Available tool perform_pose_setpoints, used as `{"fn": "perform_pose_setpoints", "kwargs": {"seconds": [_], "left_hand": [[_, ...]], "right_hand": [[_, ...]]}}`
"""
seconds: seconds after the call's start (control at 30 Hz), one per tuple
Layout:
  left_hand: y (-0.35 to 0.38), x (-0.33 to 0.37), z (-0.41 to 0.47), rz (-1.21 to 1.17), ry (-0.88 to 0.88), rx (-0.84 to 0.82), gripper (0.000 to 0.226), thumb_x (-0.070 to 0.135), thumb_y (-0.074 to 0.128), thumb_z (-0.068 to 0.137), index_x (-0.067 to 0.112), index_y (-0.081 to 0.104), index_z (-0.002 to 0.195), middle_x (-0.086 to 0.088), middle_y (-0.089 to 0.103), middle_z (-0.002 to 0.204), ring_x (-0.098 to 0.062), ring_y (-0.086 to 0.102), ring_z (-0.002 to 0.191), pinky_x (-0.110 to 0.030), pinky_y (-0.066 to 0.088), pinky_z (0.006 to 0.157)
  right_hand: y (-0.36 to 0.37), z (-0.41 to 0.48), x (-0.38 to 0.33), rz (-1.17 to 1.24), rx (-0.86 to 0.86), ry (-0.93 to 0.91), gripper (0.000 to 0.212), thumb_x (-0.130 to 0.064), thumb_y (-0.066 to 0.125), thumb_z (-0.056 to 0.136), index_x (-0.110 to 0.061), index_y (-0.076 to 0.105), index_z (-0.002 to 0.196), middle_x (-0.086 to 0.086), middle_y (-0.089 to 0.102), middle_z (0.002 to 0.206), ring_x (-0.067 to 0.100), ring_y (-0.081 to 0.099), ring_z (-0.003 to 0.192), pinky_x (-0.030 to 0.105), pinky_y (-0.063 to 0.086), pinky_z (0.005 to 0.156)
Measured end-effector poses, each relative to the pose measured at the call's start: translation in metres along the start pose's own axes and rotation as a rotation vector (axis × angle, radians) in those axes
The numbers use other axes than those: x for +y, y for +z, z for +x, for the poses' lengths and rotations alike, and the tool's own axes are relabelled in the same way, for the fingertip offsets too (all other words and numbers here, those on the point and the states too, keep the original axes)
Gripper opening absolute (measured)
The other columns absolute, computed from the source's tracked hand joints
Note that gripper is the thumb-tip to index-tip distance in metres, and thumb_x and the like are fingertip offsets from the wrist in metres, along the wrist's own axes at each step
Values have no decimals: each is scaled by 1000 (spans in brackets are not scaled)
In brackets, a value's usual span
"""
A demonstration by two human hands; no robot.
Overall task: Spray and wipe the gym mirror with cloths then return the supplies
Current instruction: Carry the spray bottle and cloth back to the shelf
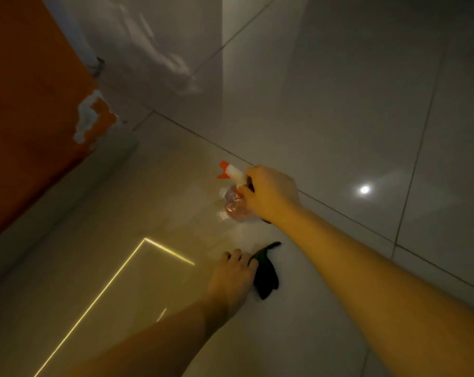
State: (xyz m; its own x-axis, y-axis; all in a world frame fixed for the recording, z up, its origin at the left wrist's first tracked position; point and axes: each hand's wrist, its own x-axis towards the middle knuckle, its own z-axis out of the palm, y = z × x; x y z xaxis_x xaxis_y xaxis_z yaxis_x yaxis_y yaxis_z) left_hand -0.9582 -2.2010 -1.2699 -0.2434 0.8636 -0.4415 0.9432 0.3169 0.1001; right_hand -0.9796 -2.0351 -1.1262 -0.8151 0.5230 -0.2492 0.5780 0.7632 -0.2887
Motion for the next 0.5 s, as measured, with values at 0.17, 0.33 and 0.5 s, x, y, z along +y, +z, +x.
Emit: {"fn": "perform_pose_setpoints", "kwargs": {"seconds": [0.17, 0.33, 0.5], "left_hand": [[-60, 6, -64, -54, -35, -79, 37, 31, 50, 102, 12, 50, 133, -11, 52, 130, -33, 48, 116, -43, 41, 91], [-202, 25, -139, -260, -10, -41, 37, 31, 60, 97, 19, 51, 130, -2, 53, 125, -25, 57, 110, -33, 45, 80], [-379, 93, -182, -465, -125, -48, 33, 8, 56, 96, 20, 42, 123, -1, 60, 116, -24, 60, 92, -28, 32, 69]], "right_hand": [[-30, -41, 4, 95, -32, 152, 24, -31, 58, 102, -29, 52, 79, -8, 56, 76, 17, 51, 68, 28, 29, 53], [-127, -125, 22, 133, 81, 198, 17, -29, 65, 100, -21, 62, 85, -5, 58, 84, 17, 46, 65, 27, 25, 49], [-294, -221, 58, 144, 347, 269, 16, -18, 73, 93, -16, 67, 79, -4, 53, 74, 22, 47, 57, 28, 31, 47]]}}
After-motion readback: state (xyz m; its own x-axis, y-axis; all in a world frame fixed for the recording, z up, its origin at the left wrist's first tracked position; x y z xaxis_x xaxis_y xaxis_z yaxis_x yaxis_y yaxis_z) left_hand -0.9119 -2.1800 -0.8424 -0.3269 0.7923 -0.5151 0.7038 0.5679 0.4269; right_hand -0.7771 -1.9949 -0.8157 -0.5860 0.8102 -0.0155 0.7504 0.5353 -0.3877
